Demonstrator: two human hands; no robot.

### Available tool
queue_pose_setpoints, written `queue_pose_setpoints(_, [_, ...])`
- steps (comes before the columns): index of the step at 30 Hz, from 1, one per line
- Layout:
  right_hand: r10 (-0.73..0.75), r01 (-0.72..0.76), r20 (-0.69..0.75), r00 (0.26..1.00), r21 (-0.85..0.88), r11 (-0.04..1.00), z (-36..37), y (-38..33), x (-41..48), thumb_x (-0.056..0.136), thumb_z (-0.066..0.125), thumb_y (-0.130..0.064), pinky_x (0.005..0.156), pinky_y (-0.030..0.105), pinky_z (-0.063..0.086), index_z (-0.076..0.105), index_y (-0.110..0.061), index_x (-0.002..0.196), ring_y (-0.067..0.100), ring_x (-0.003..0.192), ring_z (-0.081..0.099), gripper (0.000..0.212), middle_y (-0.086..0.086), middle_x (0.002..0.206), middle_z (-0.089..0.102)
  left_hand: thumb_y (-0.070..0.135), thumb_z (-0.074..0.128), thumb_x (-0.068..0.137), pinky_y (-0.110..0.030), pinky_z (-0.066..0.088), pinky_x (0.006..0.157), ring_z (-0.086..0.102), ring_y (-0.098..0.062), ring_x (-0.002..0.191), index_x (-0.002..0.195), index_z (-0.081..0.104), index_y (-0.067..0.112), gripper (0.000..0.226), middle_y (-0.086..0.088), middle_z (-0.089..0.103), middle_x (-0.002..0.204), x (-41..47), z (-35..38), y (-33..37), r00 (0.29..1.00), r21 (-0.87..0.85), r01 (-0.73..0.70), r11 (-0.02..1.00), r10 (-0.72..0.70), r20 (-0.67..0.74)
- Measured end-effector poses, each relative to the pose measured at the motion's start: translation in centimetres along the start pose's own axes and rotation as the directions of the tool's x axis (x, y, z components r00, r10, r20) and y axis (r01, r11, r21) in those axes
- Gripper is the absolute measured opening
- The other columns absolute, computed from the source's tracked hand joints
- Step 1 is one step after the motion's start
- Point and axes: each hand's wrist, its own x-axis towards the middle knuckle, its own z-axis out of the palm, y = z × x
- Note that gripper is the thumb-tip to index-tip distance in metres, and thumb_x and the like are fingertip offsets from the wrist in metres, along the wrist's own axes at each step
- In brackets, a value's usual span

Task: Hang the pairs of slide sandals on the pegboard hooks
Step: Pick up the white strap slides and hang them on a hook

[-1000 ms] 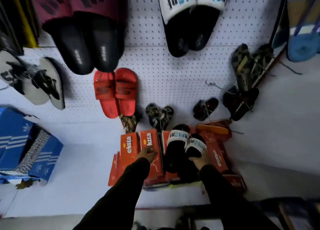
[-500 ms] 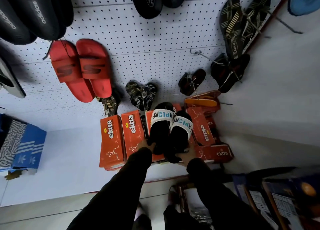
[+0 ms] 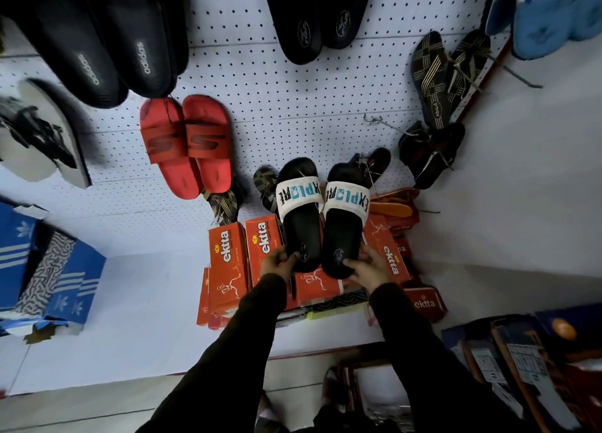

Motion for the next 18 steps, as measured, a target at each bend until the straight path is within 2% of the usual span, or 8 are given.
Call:
queue_pose_setpoints(2, [-0.077,0.077,0.009,0.997,0.038,0.996,0.9,-2.0,-1.3,0.081,0.063,0.016,0.092,0.049,0.055,0.056,-0.011,0.131,0.036,0.119,0.061,0.058,0.018,0.127,0.064,0.015,0.071,0.08,-0.05,0.051,0.098,0.062,-0.025,0.1,0.126,0.056,-0.003,0.052,-0.011,0.062,0.102,-0.8,-0.8,1.8,0.998,-0.069,-0.066,0.995,0.066,0.007])
queue_pose_setpoints(4, [-0.164,0.163,0.017,0.986,0.052,0.985,1.5,-4.0,-2.6,0.081,0.063,0.016,0.085,0.042,0.054,0.057,-0.014,0.126,0.033,0.116,0.061,0.055,0.014,0.124,0.063,0.021,0.075,0.072,-0.052,0.051,0.098,0.064,-0.033,0.107,0.123,0.059,0.0,0.058,-0.013,0.064,0.104,-0.9,-1.4,3.3,0.991,-0.104,-0.134,0.985,0.132,-0.032])
queue_pose_setpoints(6, [-0.241,0.239,0.046,0.969,0.047,0.97,2.2,-6.0,-3.9,0.081,0.063,0.015,0.083,0.039,0.055,0.056,-0.011,0.128,0.032,0.118,0.061,0.055,0.01,0.125,0.063,0.019,0.074,0.076,-0.053,0.051,0.098,0.063,-0.037,0.113,0.125,0.057,0.0,0.055,-0.019,0.066,0.116,-2.0,-1.9,5.3,0.979,-0.128,-0.204,0.971,0.201,-0.034])
queue_pose_setpoints(10, [-0.352,0.348,0.052,0.934,0.072,0.935,3.4,-9.6,-5.6,0.079,0.063,0.018,0.098,0.055,0.053,0.052,-0.009,0.135,0.036,0.118,0.063,0.063,0.019,0.125,0.065,0.001,0.062,0.087,-0.025,0.055,0.08,0.059,-0.027,0.112,0.131,0.048,-0.007,0.047,-0.014,0.059,0.123,-4.7,-2.8,9.7,0.945,-0.21,-0.326,0.922,0.323,-0.05])
queue_pose_setpoints(12, [-0.399,0.393,0.059,0.915,0.092,0.915,3.8,-11.2,-6.3,0.079,0.064,0.017,0.099,0.057,0.052,0.051,-0.009,0.137,0.038,0.119,0.063,0.064,0.023,0.129,0.063,0.0,0.063,0.086,-0.036,0.053,0.092,0.058,-0.035,0.12,0.132,0.047,-0.008,0.05,-0.025,0.058,0.131,-5.6,-3.3,11.5,0.929,-0.24,-0.37,0.898,0.365,-0.066])
queue_pose_setpoints(14, [-0.444,0.437,0.074,0.893,0.101,0.894,4.2,-12.9,-7.3,0.081,0.064,0.016,0.097,0.051,0.054,0.05,-0.009,0.137,0.037,0.118,0.063,0.063,0.021,0.13,0.064,0.003,0.066,0.084,-0.044,0.047,0.105,0.058,-0.037,0.122,0.133,0.047,-0.007,0.055,-0.029,0.057,0.133,-6.4,-3.7,13.2,0.915,-0.259,-0.402,0.878,0.393,-0.087])
queue_pose_setpoints(16, [-0.49,0.481,0.092,0.867,0.104,0.871,4.6,-14.8,-8.6,0.082,0.064,0.014,0.095,0.046,0.055,0.05,-0.008,0.137,0.034,0.118,0.064,0.061,0.019,0.129,0.065,0.005,0.068,0.082,-0.044,0.048,0.104,0.061,-0.035,0.117,0.133,0.048,-0.005,0.055,-0.025,0.058,0.133,-7.2,-4.1,15.0,0.903,-0.302,-0.429,0.851,0.416,-0.109])
queue_pose_setpoints(18, [-0.53,0.518,0.109,0.841,0.121,0.847,5.1,-16.8,-9.7,0.083,0.064,0.013,0.099,0.046,0.054,0.05,-0.008,0.137,0.033,0.119,0.063,0.06,0.018,0.13,0.064,0.005,0.068,0.082,-0.029,0.057,0.089,0.066,-0.026,0.098,0.131,0.05,-0.003,0.052,-0.02,0.061,0.127,-7.8,-4.5,16.8,0.867,-0.325,-0.496,0.806,0.48,-0.133])
